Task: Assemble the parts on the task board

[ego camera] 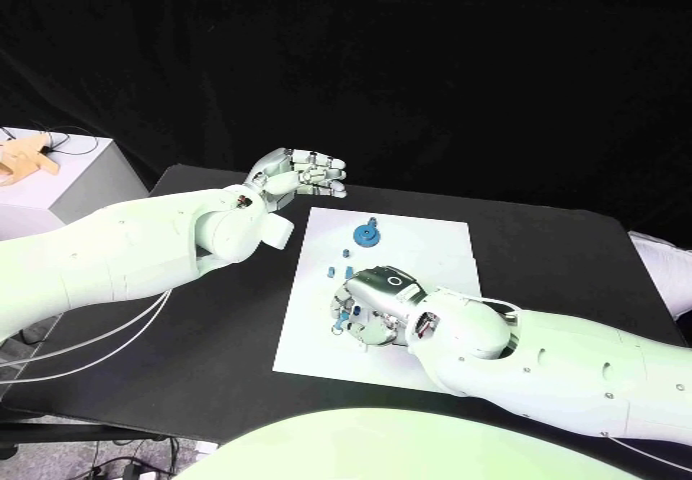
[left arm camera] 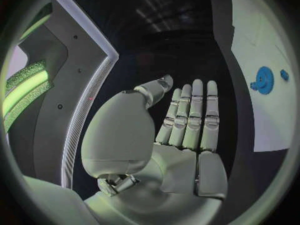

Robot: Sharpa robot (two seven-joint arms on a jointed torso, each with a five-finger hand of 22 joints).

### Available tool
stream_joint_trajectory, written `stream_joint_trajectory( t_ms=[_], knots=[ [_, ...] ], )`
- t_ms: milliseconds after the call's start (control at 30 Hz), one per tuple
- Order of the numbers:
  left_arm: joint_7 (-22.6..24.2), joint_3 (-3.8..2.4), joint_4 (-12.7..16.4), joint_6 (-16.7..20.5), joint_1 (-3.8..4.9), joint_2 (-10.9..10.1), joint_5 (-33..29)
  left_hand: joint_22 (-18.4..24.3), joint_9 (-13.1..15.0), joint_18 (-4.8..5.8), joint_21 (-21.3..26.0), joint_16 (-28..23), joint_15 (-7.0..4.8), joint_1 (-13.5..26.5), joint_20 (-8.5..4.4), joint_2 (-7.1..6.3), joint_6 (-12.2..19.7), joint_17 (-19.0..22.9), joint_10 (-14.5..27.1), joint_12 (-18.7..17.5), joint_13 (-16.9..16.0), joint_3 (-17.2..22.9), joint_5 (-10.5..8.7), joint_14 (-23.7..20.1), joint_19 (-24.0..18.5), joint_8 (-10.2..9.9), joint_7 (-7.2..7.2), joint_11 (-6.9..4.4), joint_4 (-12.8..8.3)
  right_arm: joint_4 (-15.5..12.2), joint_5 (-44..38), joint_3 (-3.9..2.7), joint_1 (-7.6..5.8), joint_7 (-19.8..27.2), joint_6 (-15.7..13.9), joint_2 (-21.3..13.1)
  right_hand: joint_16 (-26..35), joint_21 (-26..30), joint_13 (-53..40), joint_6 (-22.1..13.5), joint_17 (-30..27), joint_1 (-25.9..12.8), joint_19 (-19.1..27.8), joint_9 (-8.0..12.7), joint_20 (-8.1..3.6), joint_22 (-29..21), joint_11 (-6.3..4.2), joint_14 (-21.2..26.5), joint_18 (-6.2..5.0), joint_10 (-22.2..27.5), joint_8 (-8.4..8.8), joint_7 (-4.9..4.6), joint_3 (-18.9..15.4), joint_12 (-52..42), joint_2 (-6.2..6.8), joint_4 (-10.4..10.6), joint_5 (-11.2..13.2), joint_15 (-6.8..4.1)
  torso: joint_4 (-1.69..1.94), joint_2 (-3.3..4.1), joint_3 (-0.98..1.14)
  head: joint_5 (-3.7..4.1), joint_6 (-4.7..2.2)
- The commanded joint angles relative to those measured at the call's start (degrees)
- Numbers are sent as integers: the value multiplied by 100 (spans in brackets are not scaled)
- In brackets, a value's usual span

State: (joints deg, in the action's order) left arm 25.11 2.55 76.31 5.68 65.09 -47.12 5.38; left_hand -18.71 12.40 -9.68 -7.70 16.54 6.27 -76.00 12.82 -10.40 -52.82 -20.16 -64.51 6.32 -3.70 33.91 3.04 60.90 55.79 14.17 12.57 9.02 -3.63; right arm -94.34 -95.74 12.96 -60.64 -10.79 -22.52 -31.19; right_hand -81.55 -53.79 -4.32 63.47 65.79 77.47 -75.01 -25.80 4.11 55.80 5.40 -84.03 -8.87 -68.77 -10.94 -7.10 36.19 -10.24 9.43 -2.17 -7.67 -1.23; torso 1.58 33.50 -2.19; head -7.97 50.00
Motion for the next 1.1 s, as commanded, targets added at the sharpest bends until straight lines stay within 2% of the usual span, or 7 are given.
stream_joint_trajectory(
  t_ms=[33,167,400,1100],
  knots=[
    [30,-5,11,-93,5,5,17,-6,-6,-58,-20,39,-8,8,14,37,37,-6,44,21,-5,-31,27,-51,-24,29,13,-1,-4,21,-102,1,38,-20,58,29,22,-3,-97,5,-8,169,-9,-8,2,0,-228,-136,110,-265,-26,-9,12,-34,-99,-21,-36,-29,3,3,1,-18,0],
    [29,-5,12,-89,5,-1,17,-6,-6,-58,-20,39,-8,8,14,37,37,-6,44,21,-5,-31,27,-51,-24,29,13,-1,-4,28,-103,1,60,-30,40,54,22,-4,-98,5,-6,167,-8,-8,2,2,-227,-136,110,-266,-27,-11,14,-32,-99,-23,-38,-28,2,6,2,-21,0],
    [28,-5,9,-94,5,2,17,-6,-6,-58,-20,39,-8,8,14,37,37,-6,44,21,-5,-31,27,-51,-24,29,13,-1,-4,59,-104,1,77,-44,58,80,22,-4,-98,5,-6,167,-8,-8,2,2,-227,-136,110,-266,-27,-11,14,-32,-99,-23,-38,-28,-8,-4,-8,-23,0],
    [18,-6,30,-103,5,-10,17,-5,-10,-59,-18,54,-7,12,15,37,48,-10,52,25,-5,-31,26,-64,-26,39,15,1,-1,293,-234,26,135,-167,297,213,28,7,-100,1,-23,160,2,-10,2,-6,-224,-133,107,-268,-30,-15,23,-27,-99,-30,-44,-27,1,-5,-2,12,0]
  ],
)
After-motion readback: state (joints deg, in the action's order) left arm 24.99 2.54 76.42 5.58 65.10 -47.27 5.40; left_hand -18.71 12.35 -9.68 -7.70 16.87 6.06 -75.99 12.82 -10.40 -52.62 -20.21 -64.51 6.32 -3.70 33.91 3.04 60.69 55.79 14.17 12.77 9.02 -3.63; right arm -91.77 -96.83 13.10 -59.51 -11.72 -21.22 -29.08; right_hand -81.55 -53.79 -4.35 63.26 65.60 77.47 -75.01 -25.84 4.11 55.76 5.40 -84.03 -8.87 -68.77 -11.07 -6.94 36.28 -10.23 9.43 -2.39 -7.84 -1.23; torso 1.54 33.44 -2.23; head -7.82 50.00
